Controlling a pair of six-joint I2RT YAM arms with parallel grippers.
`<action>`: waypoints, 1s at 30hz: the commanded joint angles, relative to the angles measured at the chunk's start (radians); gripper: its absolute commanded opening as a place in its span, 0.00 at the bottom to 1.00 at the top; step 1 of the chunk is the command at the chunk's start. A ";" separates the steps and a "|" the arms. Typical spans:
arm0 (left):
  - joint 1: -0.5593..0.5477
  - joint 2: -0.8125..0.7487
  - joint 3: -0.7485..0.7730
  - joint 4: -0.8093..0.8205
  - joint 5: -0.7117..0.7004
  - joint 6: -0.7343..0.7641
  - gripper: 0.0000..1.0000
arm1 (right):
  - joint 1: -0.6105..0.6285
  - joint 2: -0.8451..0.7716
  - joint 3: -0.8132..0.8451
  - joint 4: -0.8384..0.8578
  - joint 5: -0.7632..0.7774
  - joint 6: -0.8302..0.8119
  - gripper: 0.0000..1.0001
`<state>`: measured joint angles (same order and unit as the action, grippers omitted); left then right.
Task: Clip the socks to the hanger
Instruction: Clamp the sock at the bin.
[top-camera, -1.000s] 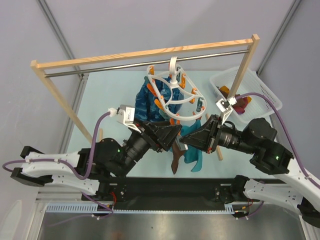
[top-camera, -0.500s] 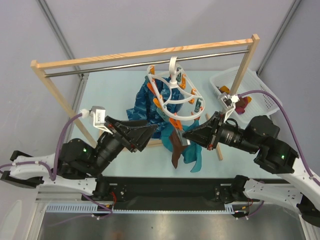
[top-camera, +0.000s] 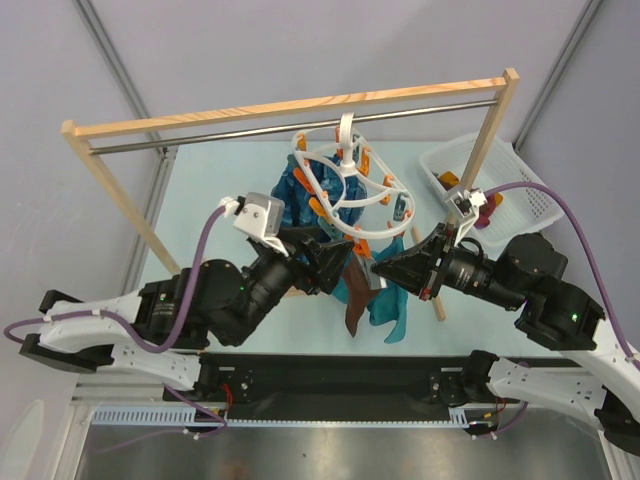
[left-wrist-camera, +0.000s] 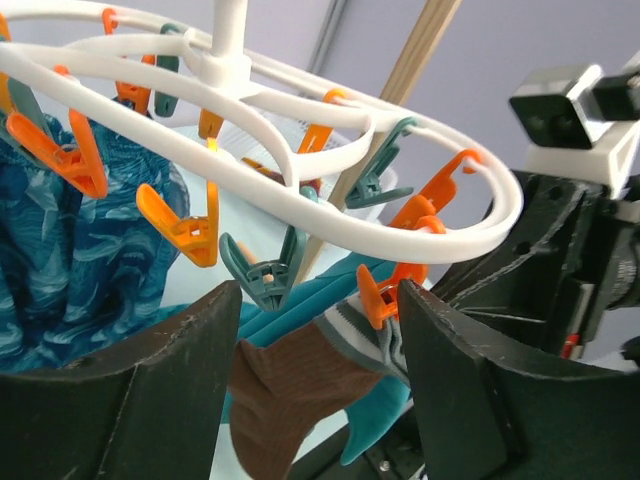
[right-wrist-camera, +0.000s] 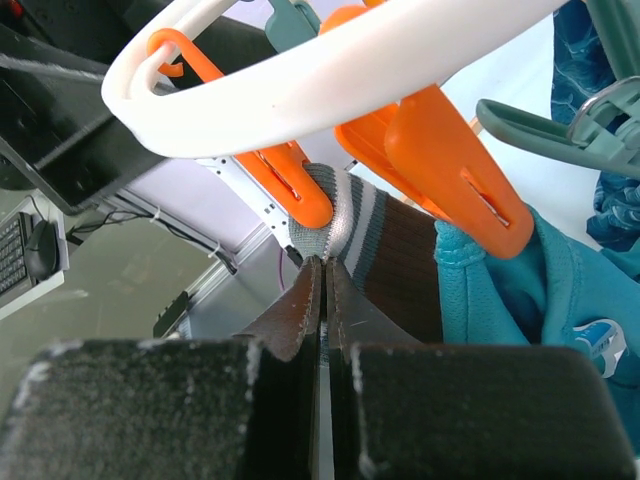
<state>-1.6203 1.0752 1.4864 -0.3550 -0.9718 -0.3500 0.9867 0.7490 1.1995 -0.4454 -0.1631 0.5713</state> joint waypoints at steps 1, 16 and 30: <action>0.005 0.014 0.063 -0.099 -0.064 -0.026 0.68 | 0.004 -0.008 0.038 0.008 0.019 -0.017 0.01; 0.016 0.023 0.074 -0.074 -0.123 0.020 0.61 | 0.004 -0.017 0.032 0.005 0.023 -0.017 0.01; 0.023 -0.129 -0.077 0.048 0.002 0.072 0.65 | 0.004 -0.023 0.034 -0.007 0.033 -0.028 0.01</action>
<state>-1.6009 0.9306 1.4071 -0.3359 -0.9874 -0.3042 0.9867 0.7265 1.2011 -0.4591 -0.1406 0.5632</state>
